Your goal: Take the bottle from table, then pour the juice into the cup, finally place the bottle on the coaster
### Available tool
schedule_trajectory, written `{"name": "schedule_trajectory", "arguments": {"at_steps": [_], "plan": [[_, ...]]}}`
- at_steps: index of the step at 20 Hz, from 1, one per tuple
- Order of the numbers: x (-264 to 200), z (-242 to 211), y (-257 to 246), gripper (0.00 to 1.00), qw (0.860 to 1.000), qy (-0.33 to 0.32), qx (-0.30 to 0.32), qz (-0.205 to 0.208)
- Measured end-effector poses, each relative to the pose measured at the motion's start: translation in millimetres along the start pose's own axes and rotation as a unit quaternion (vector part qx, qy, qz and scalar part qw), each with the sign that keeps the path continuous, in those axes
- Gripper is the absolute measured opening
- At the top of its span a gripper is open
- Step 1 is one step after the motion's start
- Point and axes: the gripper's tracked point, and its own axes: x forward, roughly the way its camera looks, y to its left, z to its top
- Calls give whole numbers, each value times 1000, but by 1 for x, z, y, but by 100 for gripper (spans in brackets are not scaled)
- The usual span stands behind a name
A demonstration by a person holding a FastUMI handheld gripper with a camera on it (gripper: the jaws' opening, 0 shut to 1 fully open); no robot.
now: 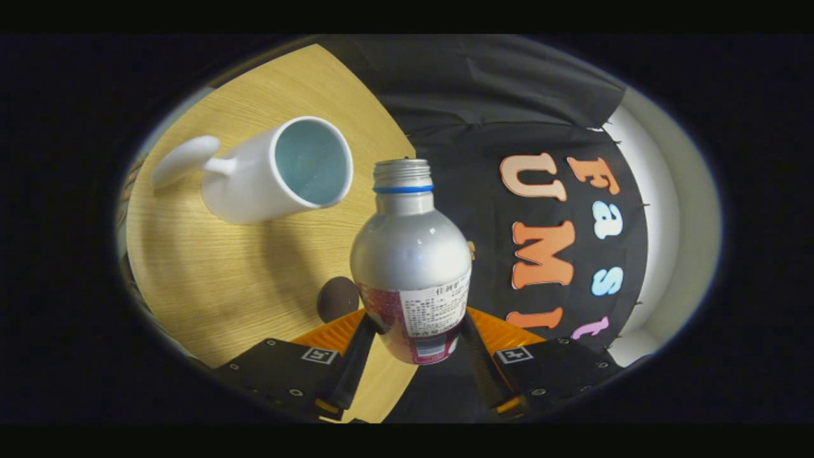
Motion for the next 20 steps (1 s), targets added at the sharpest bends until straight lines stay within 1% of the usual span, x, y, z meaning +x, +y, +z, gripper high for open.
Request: {"name": "schedule_trajectory", "arguments": {"at_steps": [10,13,20], "plan": [[3,0,-6,75,997,7,-74,1],[5,-2,-4,75,997,10,-82,11],[5,-2,-3,75,992,16,-125,16]]}}
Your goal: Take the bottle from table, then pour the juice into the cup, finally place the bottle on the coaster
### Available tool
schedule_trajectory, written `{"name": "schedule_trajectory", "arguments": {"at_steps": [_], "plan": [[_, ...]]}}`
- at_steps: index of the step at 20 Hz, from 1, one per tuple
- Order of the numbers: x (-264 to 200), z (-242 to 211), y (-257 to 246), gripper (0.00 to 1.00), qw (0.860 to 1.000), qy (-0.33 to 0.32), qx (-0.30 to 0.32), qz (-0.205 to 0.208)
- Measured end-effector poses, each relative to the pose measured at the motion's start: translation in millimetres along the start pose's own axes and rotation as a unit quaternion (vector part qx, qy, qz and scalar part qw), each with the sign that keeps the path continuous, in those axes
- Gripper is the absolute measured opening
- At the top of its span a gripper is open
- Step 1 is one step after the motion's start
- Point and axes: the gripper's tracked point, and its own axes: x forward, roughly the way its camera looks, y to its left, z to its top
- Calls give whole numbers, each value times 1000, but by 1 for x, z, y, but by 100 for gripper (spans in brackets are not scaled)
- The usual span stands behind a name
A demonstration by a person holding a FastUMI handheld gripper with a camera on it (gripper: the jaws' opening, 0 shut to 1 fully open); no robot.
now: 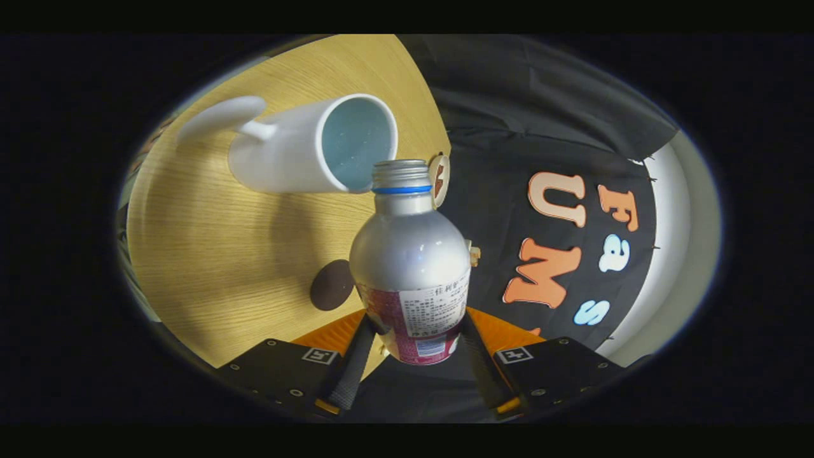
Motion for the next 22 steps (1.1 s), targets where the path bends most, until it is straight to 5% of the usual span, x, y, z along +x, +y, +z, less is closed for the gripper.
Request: {"name": "schedule_trajectory", "arguments": {"at_steps": [22], "plan": [[-2,3,-4,75,998,5,-54,11]]}}
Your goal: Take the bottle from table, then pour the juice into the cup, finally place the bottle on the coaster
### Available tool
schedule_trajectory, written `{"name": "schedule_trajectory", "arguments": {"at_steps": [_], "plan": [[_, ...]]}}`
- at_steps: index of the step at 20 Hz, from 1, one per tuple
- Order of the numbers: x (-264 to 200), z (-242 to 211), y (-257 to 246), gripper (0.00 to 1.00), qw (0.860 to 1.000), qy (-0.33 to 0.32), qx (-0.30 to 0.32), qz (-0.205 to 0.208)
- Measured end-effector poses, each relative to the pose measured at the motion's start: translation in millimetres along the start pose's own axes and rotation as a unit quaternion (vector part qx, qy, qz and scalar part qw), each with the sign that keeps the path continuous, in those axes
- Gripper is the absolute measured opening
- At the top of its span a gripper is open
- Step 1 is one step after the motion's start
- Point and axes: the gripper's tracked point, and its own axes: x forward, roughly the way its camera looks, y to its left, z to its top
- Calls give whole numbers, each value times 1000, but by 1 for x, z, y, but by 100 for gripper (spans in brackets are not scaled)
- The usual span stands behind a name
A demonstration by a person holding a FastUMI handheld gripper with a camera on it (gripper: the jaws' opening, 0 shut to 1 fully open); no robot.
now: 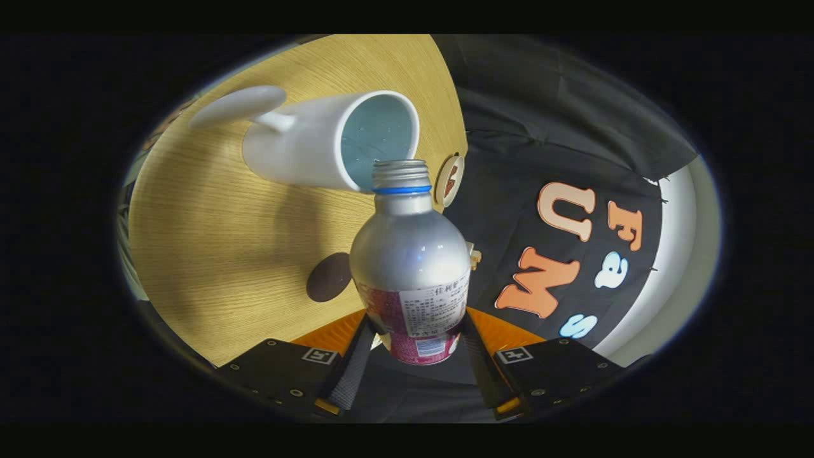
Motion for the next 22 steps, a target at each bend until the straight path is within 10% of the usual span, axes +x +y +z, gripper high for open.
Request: {"name": "schedule_trajectory", "arguments": {"at_steps": [22], "plan": [[-4,5,-6,75,999,-1,-43,3]]}}
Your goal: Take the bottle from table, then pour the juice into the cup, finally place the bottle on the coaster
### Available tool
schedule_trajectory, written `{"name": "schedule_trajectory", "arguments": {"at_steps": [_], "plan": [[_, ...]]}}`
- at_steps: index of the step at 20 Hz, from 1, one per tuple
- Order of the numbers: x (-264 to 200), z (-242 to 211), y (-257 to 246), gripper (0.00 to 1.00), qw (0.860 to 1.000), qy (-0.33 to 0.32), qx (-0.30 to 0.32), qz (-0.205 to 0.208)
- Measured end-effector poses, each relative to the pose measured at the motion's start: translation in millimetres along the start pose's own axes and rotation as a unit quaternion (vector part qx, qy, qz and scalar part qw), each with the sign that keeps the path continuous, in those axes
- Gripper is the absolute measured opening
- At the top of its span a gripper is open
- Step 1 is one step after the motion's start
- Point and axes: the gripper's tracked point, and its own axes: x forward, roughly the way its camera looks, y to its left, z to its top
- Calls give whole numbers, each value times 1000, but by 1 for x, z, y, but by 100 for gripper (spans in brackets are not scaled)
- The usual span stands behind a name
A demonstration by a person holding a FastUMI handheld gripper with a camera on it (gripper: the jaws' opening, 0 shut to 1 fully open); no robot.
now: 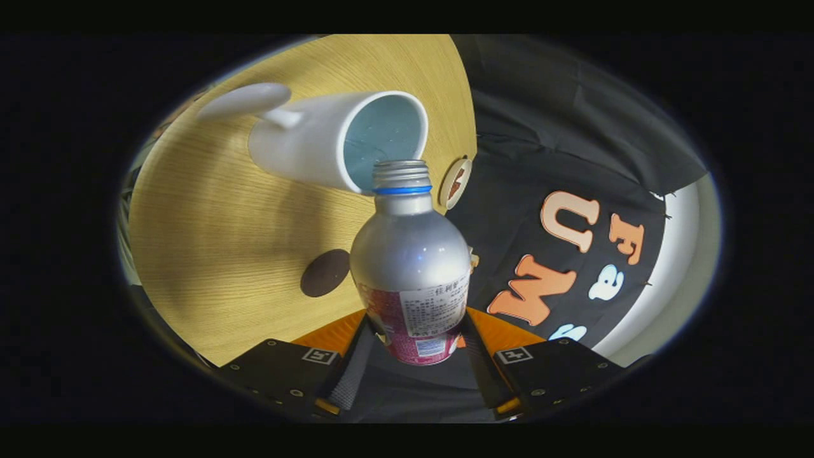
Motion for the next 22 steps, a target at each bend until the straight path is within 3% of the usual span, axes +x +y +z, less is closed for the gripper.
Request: {"name": "schedule_trajectory", "arguments": {"at_steps": [22], "plan": [[-8,5,-13,75,997,5,-80,4]]}}
